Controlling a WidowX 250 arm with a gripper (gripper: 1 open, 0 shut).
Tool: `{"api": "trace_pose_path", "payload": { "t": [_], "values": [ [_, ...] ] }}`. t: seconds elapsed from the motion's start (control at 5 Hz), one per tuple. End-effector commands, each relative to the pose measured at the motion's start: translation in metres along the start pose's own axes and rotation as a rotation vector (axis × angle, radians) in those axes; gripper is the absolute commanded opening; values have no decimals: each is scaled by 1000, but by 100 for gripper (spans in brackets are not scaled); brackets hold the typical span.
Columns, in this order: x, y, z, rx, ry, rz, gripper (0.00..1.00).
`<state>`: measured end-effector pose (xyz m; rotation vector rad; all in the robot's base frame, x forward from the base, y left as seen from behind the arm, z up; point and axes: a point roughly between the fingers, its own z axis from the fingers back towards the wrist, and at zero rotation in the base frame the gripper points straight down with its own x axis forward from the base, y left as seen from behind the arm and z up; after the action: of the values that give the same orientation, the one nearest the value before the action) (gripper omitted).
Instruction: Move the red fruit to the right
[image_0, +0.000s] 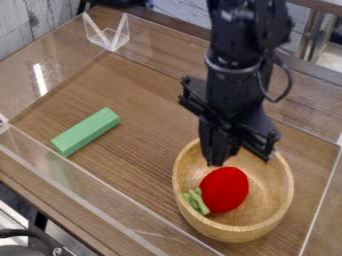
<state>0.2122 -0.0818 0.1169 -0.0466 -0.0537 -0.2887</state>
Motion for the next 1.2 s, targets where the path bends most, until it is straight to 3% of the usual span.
{"api": "trace_pose_path", "payload": {
  "t": [0.0, 0.2, 0.4, 1.0],
  "values": [
    [8, -4, 3, 1, -45, -19, 100],
    [8, -5, -7, -3, -35, -26, 100],
    [8, -4, -6, -1, -36, -23, 0],
    [10, -1, 9, 6, -57, -12, 0]
  ]
}}
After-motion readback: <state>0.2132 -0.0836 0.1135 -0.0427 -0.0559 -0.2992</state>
